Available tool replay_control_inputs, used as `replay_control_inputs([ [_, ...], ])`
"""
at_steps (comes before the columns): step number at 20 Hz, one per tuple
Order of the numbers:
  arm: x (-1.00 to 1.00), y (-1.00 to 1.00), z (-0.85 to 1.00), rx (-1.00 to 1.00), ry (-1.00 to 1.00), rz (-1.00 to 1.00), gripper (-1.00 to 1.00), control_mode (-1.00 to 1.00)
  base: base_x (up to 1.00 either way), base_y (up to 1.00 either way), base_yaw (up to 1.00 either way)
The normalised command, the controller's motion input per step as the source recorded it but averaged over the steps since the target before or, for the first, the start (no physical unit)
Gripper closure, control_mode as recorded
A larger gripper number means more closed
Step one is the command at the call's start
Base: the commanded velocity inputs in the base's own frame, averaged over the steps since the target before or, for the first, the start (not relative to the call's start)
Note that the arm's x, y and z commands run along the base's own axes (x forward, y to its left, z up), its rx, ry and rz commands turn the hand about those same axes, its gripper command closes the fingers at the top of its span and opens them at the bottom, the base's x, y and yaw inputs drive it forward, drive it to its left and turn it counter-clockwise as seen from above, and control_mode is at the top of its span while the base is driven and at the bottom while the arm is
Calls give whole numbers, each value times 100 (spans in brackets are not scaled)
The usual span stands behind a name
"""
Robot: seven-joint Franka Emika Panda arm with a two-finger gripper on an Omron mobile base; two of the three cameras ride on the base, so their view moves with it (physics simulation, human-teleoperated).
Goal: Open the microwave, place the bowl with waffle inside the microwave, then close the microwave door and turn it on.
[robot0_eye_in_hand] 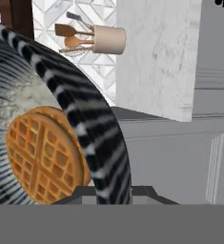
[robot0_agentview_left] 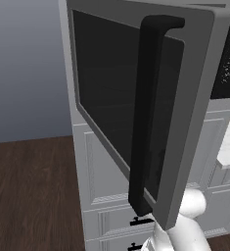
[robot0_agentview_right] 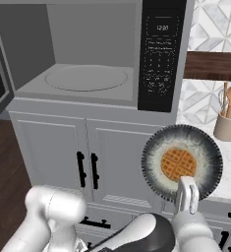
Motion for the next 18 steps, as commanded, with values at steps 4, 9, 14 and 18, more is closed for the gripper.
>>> replay_control_inputs([
  [4, -20, 99, 89, -2, -1, -4, 100, -100, 0, 0, 0],
  [9, -13, 90, 80, -4, 2, 1, 100, -100, 0, 0, 0],
  [14, -5, 84, 71, -5, 3, 15, 100, -100, 0, 0, 0],
  [18, 12, 83, 58, -2, 2, 24, 100, -100, 0, 0, 0],
])
